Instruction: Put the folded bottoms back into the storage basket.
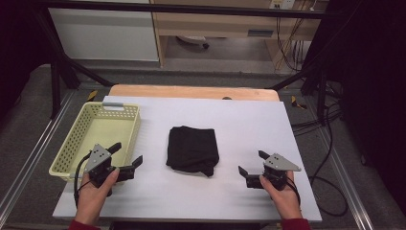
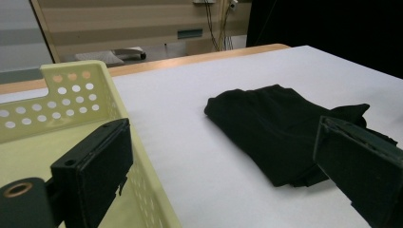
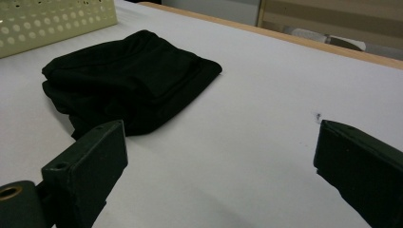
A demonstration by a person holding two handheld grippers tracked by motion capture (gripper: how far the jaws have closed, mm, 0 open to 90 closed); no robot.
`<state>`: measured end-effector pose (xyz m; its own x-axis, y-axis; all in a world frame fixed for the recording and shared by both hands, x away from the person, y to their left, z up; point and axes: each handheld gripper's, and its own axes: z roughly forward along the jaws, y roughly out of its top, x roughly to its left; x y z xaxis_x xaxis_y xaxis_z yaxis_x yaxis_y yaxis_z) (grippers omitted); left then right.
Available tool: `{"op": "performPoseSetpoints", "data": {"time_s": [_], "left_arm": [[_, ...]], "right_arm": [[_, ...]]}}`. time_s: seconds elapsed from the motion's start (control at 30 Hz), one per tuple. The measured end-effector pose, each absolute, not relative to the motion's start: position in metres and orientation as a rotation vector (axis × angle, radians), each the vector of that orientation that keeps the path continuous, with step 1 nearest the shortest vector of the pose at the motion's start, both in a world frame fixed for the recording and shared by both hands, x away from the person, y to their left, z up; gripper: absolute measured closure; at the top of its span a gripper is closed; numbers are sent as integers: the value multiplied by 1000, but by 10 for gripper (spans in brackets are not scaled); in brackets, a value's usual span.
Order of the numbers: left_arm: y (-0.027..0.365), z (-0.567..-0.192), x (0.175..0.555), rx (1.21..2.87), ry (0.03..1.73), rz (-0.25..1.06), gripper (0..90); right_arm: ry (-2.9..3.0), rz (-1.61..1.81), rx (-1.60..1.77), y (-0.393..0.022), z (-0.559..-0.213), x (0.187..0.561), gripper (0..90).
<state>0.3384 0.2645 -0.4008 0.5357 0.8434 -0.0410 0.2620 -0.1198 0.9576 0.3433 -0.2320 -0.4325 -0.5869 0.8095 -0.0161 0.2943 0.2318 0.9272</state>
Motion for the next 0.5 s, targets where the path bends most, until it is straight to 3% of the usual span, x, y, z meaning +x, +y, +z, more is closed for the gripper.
{"op": "performPoseSetpoints", "data": {"time_s": [0.5], "left_arm": [[262,-401,339,1660,947,662,57]], "right_arm": [[2037,1351,1071,-224,-425,342,42]]}}
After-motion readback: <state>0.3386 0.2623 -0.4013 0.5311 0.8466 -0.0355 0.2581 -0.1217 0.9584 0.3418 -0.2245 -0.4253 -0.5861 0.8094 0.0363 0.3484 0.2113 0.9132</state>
